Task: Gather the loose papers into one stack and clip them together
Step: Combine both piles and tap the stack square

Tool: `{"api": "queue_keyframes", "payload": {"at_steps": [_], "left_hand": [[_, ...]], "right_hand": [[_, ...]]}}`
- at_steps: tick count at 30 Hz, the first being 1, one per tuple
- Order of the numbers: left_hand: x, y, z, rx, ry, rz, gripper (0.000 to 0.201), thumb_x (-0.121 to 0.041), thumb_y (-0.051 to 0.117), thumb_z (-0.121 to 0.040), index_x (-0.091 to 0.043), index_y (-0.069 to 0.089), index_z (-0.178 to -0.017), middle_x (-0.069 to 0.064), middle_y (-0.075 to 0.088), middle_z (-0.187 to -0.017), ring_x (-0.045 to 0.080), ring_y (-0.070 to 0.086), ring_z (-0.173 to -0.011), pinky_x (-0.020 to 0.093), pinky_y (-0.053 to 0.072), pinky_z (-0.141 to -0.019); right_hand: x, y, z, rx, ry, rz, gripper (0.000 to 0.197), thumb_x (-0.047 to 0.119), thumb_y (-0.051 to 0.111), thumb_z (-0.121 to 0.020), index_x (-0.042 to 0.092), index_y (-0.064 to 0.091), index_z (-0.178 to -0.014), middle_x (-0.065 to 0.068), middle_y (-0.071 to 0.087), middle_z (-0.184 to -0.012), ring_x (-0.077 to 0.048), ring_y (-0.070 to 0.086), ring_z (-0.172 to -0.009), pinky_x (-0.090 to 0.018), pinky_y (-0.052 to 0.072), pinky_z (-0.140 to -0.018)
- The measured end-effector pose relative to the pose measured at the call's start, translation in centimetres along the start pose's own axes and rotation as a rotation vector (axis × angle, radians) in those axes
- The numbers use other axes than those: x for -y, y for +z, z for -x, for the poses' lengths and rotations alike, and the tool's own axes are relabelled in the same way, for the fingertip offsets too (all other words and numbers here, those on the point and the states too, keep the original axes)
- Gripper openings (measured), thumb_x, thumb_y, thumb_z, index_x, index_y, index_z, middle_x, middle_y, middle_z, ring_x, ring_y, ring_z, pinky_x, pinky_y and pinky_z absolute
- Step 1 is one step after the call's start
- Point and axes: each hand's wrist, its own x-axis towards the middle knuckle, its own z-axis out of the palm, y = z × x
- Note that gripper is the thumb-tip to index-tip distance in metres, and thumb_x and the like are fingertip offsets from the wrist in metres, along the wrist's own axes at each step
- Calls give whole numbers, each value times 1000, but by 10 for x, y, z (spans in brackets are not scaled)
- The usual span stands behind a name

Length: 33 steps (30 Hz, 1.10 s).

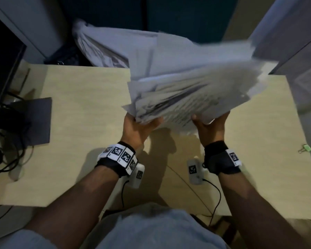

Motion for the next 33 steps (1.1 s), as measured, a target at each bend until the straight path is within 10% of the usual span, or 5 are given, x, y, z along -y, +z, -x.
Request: {"api": "queue_keyframes", "payload": {"at_steps": [4,11,23,29,33], "left_hand": [[18,-21,-4,103,136,-135,58,-43,91,-37,-12,76,-85,5,74,-77,17,71,-71,24,57,-61],[-3,1,5,-23,333,-269,45,-2,75,-78,-43,68,-96,-19,71,-92,-2,67,-91,23,55,-78],[-32,-5,4,54,629,-470,56,2,72,-78,-45,60,-106,-32,66,-101,-7,64,-99,19,54,-83],[-32,-12,2,185,703,-449,36,-29,49,-94,-14,58,-126,0,65,-123,19,60,-118,35,49,-97],[-22,-12,-4,78,528,-553,29,-3,63,-89,14,58,-112,-9,73,-92,-20,60,-88,2,42,-86]], "right_hand": [[-11,3,15,121,226,50,49,9,73,-80,7,52,-125,-5,59,-113,-14,54,-104,-22,48,-89],[21,15,-11,-23,69,28,37,15,64,-87,4,36,-108,-2,50,-95,-22,50,-86,-13,36,-54],[3,7,-12,75,74,-37,45,0,65,-84,-8,41,-121,6,56,-100,14,56,-81,-6,46,-71],[5,5,-17,102,90,83,64,5,67,-85,3,30,-137,-6,49,-126,-11,44,-113,-12,38,-85],[3,13,-21,147,106,134,64,11,67,-86,5,32,-139,-7,52,-131,-11,47,-112,-15,39,-83]]}}
